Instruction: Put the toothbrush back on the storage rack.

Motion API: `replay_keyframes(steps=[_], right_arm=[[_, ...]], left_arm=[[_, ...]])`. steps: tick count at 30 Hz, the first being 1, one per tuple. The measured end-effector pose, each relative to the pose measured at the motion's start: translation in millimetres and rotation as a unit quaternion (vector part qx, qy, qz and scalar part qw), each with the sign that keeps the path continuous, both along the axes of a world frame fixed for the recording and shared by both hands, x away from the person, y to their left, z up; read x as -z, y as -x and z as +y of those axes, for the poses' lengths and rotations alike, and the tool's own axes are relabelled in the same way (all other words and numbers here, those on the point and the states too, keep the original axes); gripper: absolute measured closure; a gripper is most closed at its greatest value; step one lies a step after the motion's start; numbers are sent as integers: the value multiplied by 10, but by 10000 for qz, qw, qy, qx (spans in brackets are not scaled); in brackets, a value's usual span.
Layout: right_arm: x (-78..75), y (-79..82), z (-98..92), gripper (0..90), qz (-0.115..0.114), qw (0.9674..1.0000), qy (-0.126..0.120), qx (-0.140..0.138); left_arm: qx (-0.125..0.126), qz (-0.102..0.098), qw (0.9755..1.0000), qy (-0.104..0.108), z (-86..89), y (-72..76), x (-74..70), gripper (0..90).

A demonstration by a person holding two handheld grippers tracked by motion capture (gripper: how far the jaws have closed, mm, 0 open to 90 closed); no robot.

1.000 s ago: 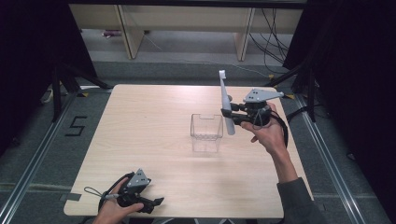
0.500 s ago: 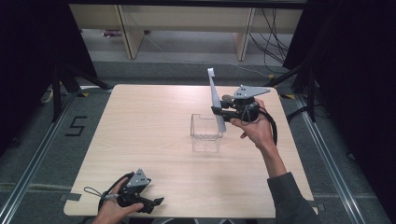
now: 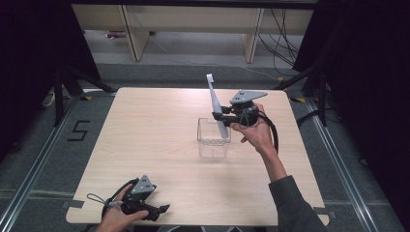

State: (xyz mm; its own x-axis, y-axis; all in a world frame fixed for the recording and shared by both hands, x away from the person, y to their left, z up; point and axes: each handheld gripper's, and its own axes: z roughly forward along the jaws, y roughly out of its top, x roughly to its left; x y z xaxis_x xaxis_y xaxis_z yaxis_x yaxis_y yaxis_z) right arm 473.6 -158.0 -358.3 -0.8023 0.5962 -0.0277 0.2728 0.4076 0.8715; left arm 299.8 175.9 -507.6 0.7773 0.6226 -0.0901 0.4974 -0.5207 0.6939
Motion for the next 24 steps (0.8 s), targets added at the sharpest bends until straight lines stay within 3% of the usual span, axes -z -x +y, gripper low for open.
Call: replay_keyframes(steps=[2, 4, 7, 8, 12, 13, 17, 20, 24], right_arm=[[24, -18, 26, 662, 47, 10000, -6, -12], [54, -41, 53, 662, -56, 10000, -18, 2], [82, -42, 80, 662, 27, 10000, -6, 15], [102, -60, 85, 662, -43, 9999, 138, -2], [142, -70, 103, 662, 25, 9998, 205, -1], [173, -74, 120, 662, 171, 9996, 200, 40], [218, -97, 143, 662, 167, 9992, 365, -5], [249, -107, 164, 662, 151, 9992, 356, 22], [304, -122, 191, 662, 309, 9984, 462, 55]], left_arm=[[1, -3, 10000, -1, 1, -1, 0, 151], [-3, 6, 10000, 29, -2, 3, 0, 152], [0, -5, 10000, 9, 0, 2, -2, 151], [2, -10, 10000, 1, 2, 1, -3, 152], [-1, -3, 10000, 5, 1, 2, -2, 152], [-12, 2, 10000, 20, -3, 5, -2, 151], [-3, 1, 10000, 10, 1, 2, -2, 152], [12, 1, 10000, -9, 3, 1, -4, 152], [-2, 55, 9999, 104, -10, 10, -1, 151]])
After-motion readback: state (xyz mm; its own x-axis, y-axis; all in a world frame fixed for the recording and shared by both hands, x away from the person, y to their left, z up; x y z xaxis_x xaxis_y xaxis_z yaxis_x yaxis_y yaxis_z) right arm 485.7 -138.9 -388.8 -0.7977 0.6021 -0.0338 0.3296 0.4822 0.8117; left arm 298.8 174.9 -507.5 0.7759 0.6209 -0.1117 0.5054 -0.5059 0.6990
